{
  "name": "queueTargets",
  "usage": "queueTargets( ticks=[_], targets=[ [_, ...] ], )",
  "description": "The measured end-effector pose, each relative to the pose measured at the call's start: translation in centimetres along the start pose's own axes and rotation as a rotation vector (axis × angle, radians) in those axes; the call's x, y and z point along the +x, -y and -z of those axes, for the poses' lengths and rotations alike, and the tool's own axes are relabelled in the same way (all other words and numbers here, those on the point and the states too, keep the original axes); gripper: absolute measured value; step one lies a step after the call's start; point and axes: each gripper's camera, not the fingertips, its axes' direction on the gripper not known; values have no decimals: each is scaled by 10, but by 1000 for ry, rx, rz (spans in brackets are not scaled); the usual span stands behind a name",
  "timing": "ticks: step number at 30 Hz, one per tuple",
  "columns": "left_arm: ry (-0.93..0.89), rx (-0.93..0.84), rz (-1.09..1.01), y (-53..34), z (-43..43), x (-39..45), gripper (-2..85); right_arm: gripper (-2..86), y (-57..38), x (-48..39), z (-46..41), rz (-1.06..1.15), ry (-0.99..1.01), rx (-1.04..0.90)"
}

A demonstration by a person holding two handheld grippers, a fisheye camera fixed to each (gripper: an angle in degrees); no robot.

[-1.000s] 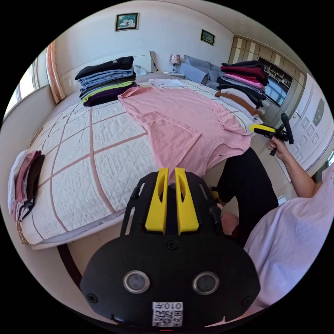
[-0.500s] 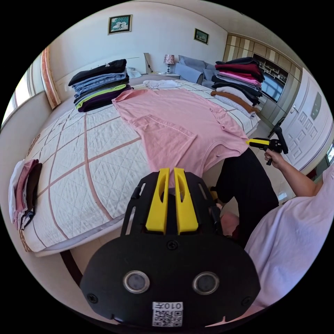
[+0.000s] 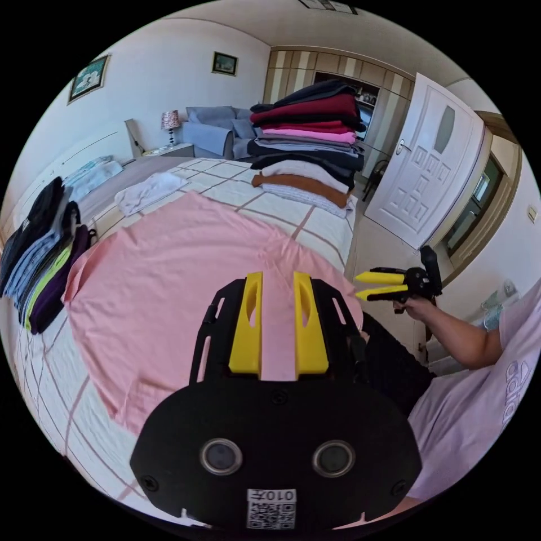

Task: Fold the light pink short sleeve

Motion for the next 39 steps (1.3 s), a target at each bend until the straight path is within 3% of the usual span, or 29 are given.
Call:
queueTargets(
  ticks=[6, 10, 18, 23, 27, 29, 31, 35, 39],
  targets=[
    [-230, -137, 4, 110, -124, -26, 70, 42, 2, 7, -18, 14, 46, 14],
    [-223, -293, -26, 134, -173, -24, 35, 34, -8, 7, -13, -1, 49, 71],
    [-140, -300, -50, 135, -191, -18, 8, 33, -5, -1, -30, 22, 21, 30],
    [-208, -177, -15, 118, -161, -15, 27, 43, 4, -4, -33, 30, 20, 16],
    [-71, -1, -118, 45, -57, 22, 48, 68, 1, -5, -7, 47, 13, 79],
    [59, 7, -176, -8, -20, 46, 55, 81, 0, -26, 10, 203, -8, 107],
    [211, -100, -249, -79, 8, 77, 65, 93, 5, -52, 14, 376, 1, 91],
    [298, -302, -281, -157, 27, 105, 80, 119, 28, -100, -6, 706, 0, -31],
    [360, -399, -287, -197, 27, 124, 98, 114, 55, -115, -35, 790, 25, -158]
  ],
)
